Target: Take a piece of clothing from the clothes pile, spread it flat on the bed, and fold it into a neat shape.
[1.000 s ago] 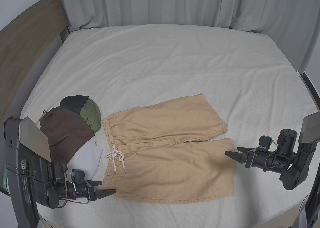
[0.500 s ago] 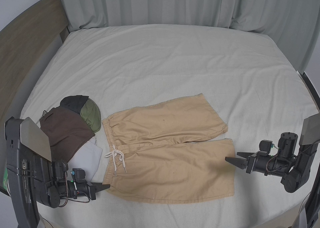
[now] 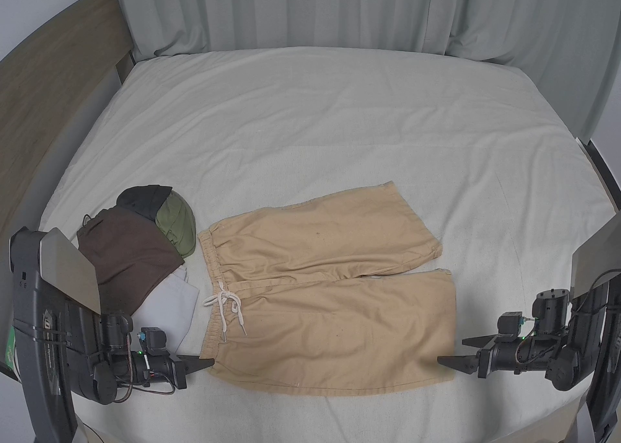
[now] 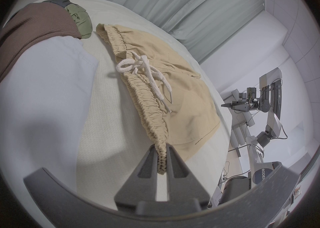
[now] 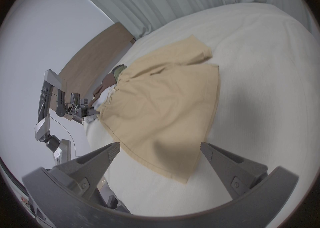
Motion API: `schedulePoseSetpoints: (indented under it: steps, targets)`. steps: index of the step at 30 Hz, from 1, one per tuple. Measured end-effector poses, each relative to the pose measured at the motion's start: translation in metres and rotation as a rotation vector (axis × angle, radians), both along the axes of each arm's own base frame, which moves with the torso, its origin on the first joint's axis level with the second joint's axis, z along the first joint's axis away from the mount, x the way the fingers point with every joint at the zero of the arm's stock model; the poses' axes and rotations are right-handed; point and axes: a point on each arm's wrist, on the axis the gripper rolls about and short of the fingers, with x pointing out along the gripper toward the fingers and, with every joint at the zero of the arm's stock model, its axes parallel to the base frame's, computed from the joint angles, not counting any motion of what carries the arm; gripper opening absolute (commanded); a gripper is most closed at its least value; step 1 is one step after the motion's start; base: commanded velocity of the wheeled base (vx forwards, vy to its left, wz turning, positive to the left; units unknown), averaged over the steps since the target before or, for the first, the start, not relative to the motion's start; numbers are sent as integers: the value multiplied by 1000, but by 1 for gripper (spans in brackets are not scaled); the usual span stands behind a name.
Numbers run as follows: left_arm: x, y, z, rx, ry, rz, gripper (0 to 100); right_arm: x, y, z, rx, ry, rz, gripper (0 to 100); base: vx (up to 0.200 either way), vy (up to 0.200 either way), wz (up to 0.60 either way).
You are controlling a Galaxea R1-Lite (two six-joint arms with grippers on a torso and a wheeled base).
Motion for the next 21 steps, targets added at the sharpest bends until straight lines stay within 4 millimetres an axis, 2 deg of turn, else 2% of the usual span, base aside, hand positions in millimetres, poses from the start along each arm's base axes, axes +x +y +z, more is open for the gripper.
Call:
schedulePoseSetpoints:
  steps: [8,21]
  targets:
    - [0,0,-1,2,-3,-3,0,-7,-3,-24,-23,113,4,100,0,0,0]
    - [0,0,-1,2,-2,-3,0,-6,-3,-45,8,190,27,100,0,0,0]
